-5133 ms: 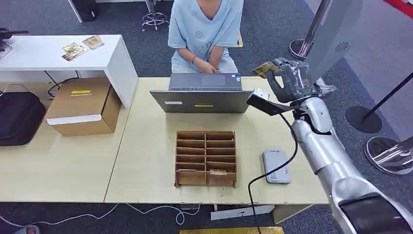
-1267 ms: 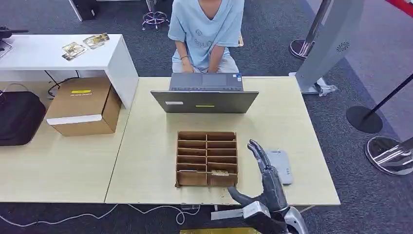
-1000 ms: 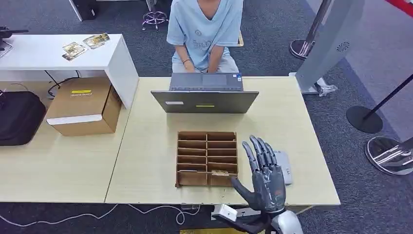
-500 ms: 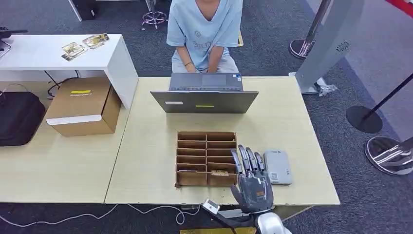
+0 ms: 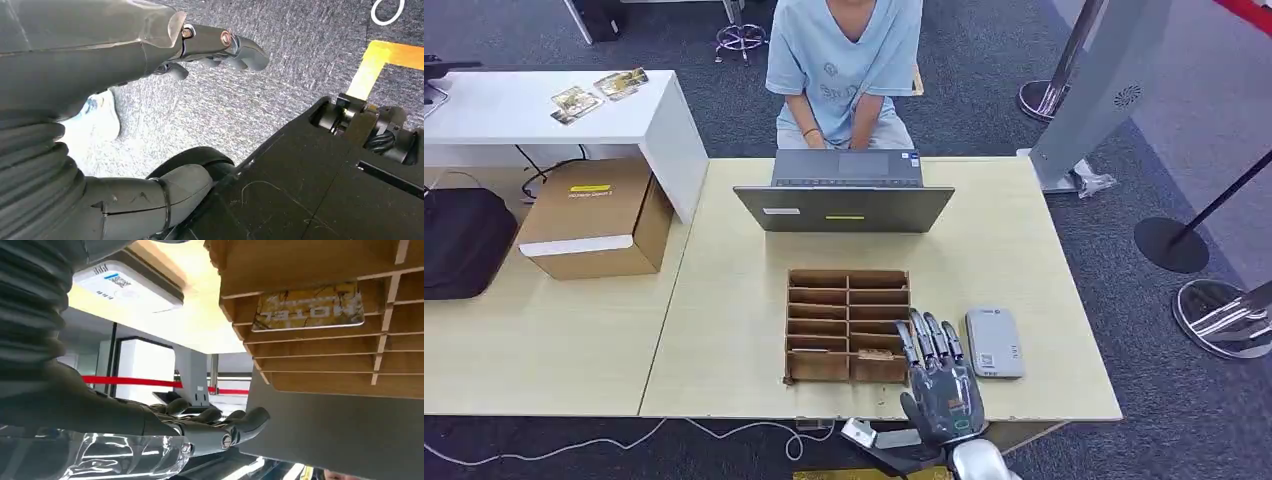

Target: Pass the card to the sensor for recognition and then transmit it.

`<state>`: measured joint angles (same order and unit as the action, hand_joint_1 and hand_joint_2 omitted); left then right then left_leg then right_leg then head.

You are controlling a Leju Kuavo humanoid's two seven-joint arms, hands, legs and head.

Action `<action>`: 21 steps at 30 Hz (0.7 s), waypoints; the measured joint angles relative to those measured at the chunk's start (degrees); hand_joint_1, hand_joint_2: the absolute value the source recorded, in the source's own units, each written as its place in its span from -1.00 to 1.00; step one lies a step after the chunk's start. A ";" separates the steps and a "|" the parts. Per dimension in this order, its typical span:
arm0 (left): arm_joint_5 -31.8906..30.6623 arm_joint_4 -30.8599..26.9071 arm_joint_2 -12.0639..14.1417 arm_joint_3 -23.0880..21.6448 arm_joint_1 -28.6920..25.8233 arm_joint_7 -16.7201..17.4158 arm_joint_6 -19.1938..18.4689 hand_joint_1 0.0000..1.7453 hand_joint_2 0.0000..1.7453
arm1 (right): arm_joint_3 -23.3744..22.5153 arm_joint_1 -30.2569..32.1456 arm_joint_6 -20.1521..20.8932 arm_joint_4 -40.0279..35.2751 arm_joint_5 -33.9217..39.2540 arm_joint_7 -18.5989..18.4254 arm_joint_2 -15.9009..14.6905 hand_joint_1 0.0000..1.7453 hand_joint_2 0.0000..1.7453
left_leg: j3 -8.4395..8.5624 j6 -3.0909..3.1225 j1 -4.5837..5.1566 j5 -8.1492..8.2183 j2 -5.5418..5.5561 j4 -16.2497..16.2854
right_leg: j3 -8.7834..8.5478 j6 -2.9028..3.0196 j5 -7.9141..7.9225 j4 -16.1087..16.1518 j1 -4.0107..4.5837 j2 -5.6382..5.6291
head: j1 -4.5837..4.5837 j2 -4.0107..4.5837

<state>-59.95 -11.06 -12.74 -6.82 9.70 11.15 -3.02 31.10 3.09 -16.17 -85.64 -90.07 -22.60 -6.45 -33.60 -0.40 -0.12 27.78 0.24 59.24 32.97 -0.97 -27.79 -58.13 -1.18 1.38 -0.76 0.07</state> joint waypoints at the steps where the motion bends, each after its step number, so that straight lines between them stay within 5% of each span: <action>1: -0.02 0.00 0.00 0.02 0.00 0.00 0.00 -1.00 1.00 | -0.07 0.06 0.13 0.05 0.00 0.13 0.13 -1.00 1.00 | 0.00 0.00 0.00 0.00 0.00 0.00 | 0.00 0.00 0.00 0.00 0.00 0.00 | 0.00 0.00; 21: -0.31 0.00 -0.02 0.42 0.00 0.13 -0.02 -1.00 1.00 | -3.13 -1.54 2.30 4.33 0.00 3.76 4.77 -1.00 1.00 | 0.00 0.00 0.00 0.00 0.00 0.00 | 0.00 0.00 0.00 0.00 0.00 0.00 | -0.02 0.00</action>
<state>-60.26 -11.06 -12.76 -6.40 9.70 11.28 -3.04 27.98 1.55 -13.88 -81.31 -90.07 -18.84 -1.68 -33.61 -0.41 -0.12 27.78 0.23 59.24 32.97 -0.96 -27.79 -58.14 -1.17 1.37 -0.79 0.07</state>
